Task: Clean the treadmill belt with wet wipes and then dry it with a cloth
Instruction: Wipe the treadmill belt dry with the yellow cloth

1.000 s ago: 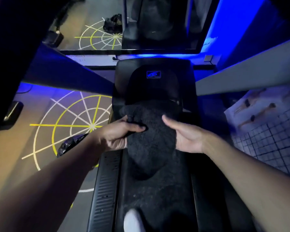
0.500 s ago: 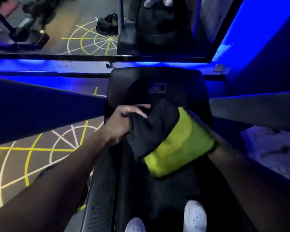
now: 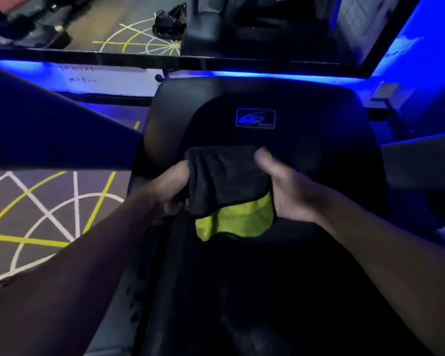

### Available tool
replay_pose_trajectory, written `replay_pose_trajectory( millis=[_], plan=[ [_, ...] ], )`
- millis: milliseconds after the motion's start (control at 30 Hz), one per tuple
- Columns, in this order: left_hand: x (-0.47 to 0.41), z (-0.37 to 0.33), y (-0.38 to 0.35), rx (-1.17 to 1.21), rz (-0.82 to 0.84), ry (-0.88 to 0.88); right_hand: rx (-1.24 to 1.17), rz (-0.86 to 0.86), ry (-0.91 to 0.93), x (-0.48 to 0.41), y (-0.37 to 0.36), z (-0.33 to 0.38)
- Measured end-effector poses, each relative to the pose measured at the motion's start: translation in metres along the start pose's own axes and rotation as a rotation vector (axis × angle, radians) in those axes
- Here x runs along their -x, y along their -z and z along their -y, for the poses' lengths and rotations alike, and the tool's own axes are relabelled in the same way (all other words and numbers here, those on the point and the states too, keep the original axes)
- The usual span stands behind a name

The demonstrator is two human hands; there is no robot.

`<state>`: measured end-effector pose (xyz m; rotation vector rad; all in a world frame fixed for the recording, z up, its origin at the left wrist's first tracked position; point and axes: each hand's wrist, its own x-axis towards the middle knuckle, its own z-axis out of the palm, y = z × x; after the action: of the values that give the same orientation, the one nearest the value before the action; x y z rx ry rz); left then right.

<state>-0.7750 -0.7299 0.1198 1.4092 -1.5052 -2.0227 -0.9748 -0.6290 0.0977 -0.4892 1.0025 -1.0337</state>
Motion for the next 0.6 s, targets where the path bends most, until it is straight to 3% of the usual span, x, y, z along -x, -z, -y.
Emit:
replay_pose_trajectory(
  millis=[133,233,300,367,433,533,600],
  plan=[
    [-0.039,0.07,0.003,0.27,0.24,0.231,0.472,-0.362,0.002,-0.063,0.046,-0.066],
    [-0.063,0.119,0.002,0.396,0.458,0.279,0.762,-0.325,-0.134,-0.094,0.071,-0.087],
    [-0.083,0.137,-0.006,0.353,0.409,0.304,0.814,-0.365,-0.06,-0.108,0.084,-0.093],
    [-0.107,0.146,-0.017,0.316,0.172,0.237,0.732,-0.55,0.149,-0.111,0.09,-0.099],
    [-0.125,0.153,-0.03,0.394,-0.019,0.12,0.603,-0.734,0.186,-0.114,0.094,-0.111],
    [-0.13,0.16,-0.043,0.425,-0.097,0.012,0.263,-0.587,-0.106,-0.131,0.085,-0.133],
    [-0.131,0.164,-0.044,0.417,-0.105,-0.031,0.08,-0.481,-0.208,-0.145,0.077,-0.132]
  ],
)
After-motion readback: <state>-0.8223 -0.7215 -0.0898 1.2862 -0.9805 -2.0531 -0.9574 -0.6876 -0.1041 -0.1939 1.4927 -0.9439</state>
